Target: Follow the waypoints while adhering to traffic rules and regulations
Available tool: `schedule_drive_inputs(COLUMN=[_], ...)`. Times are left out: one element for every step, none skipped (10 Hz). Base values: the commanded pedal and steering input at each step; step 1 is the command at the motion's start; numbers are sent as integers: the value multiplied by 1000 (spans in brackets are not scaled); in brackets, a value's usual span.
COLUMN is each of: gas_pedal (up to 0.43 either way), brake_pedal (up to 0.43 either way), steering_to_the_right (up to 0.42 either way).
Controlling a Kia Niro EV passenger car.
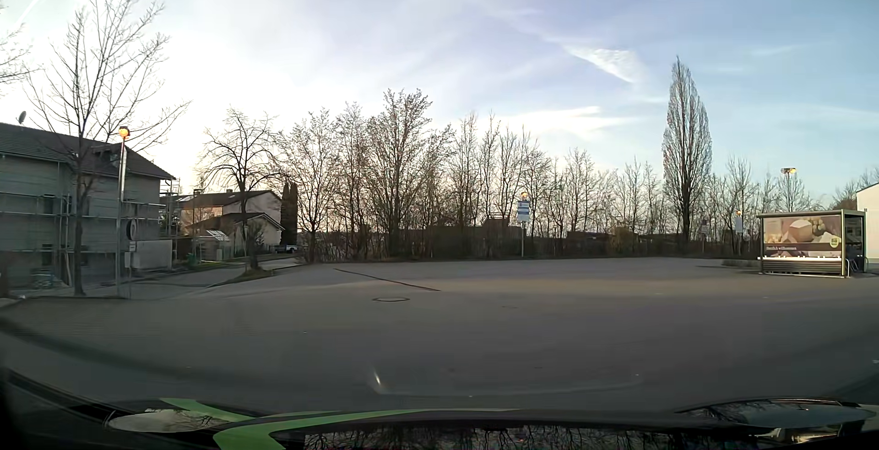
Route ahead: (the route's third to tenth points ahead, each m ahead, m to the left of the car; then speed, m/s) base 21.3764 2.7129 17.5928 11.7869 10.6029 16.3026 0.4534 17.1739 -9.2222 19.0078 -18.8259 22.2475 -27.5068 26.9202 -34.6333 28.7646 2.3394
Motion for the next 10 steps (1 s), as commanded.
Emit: schedule_drive_inputs(gas_pedal=[28, 39, 59, 67, 67, 67, 67, 67, 67, 67], brake_pedal=[0, 0, 0, 0, 0, 0, 0, 0, 0, 0], steering_to_the_right=[153, 131, 112, 100, 87, 67, 50, 39, 28, 18])
